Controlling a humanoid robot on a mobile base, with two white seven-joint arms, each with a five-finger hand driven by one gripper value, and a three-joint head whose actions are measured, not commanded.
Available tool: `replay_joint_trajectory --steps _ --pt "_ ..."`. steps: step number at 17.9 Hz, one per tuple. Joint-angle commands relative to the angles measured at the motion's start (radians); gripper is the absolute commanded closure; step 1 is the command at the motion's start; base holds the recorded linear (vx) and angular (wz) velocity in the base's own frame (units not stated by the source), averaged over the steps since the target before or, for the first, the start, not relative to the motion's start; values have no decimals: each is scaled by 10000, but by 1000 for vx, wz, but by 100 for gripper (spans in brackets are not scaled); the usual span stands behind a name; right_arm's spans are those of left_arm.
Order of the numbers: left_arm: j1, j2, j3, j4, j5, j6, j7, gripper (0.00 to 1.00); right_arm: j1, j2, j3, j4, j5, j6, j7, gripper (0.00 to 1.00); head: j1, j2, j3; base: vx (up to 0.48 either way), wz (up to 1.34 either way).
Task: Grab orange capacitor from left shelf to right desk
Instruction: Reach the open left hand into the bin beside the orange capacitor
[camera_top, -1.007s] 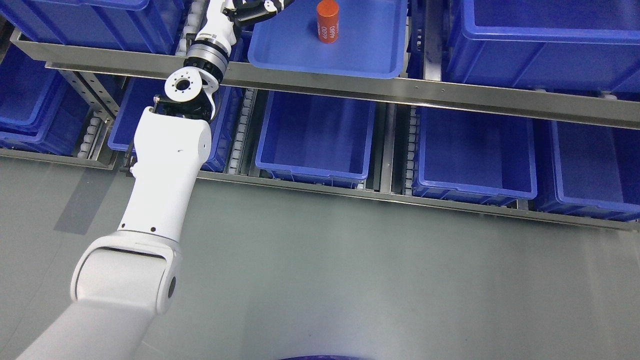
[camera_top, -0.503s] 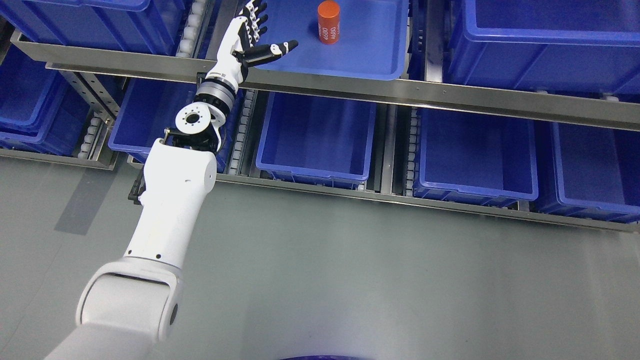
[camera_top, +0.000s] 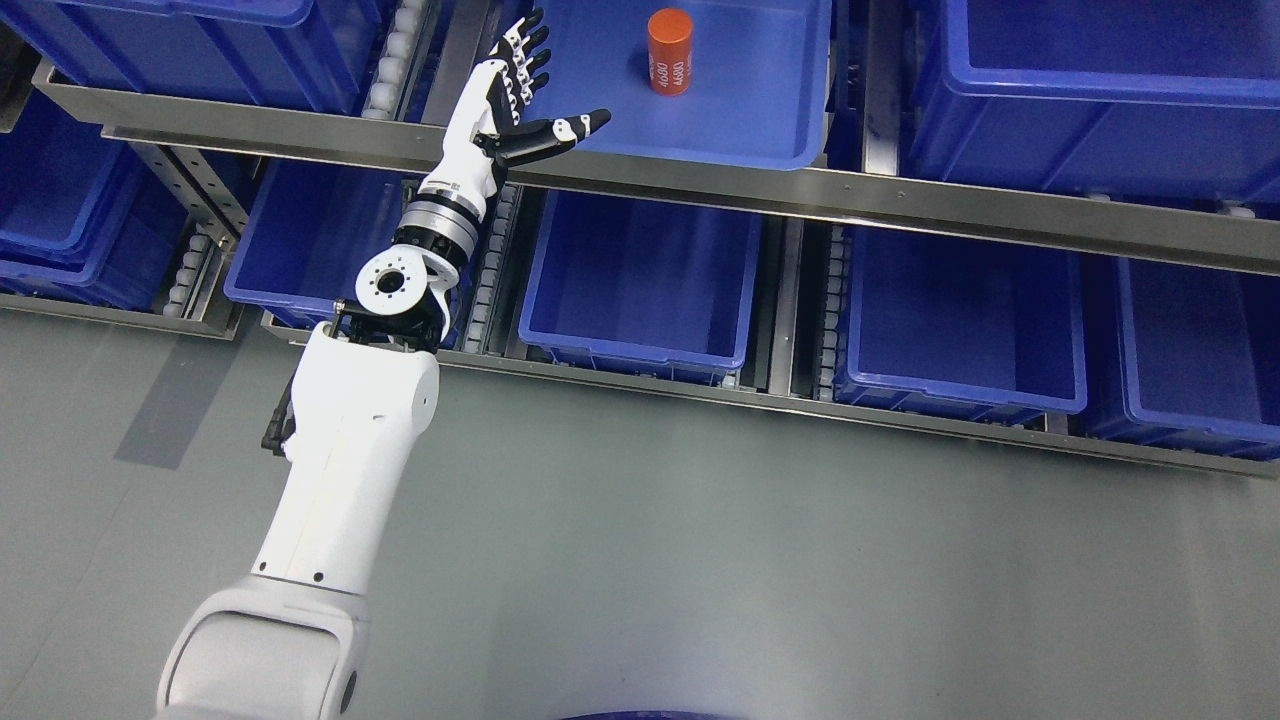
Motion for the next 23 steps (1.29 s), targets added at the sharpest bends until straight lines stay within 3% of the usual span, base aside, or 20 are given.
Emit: replay_joint_trajectory --steps 1,14,18,23 --pt "1078 174 -37 -2336 -2 -487 0 0 230 -175 -107 -175 61 2 -1 0 0 0 0 54 40" --pt "-562 174 -1844 163 -2 -458 -16 0 230 -175 -107 -175 61 2 -1 0 0 -1 0 97 79" --pt "-548 174 -2459 149 13 -473 -1 0 230 -175 -107 -175 61 2 -1 0 0 -1 0 151 -66" --pt "-14 174 -2078 -156 -32 -458 30 0 214 -175 -107 -175 61 2 -1 0 0 -1 0 152 -182"
